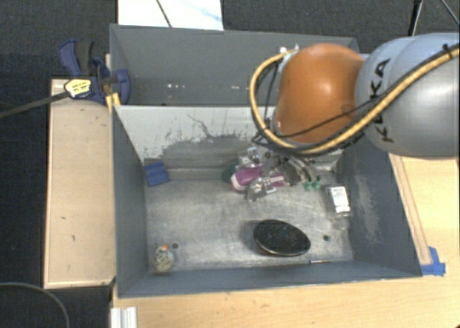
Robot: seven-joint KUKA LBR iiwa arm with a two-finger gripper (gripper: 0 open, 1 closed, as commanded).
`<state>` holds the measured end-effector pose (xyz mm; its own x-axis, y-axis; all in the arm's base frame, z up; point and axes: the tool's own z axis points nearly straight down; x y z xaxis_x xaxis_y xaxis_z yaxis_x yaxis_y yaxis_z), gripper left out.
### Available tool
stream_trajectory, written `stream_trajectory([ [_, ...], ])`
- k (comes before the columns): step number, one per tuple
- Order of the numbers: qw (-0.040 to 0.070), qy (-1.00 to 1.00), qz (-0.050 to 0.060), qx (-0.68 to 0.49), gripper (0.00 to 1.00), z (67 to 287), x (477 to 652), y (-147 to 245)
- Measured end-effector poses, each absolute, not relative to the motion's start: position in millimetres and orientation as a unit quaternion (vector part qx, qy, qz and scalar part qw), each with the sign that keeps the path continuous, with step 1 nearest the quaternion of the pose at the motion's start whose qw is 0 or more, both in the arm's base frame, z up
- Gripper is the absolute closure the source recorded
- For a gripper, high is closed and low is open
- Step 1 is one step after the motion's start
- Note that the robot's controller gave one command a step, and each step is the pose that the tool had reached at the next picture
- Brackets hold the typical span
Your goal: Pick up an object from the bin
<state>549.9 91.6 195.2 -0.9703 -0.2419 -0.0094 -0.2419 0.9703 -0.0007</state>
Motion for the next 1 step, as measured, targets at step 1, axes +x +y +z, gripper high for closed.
stream_trajectory([
  [1, 0.001, 0.937, 0.0, -0.349, 1.0, 148.1, 591.6, 92.8],
])
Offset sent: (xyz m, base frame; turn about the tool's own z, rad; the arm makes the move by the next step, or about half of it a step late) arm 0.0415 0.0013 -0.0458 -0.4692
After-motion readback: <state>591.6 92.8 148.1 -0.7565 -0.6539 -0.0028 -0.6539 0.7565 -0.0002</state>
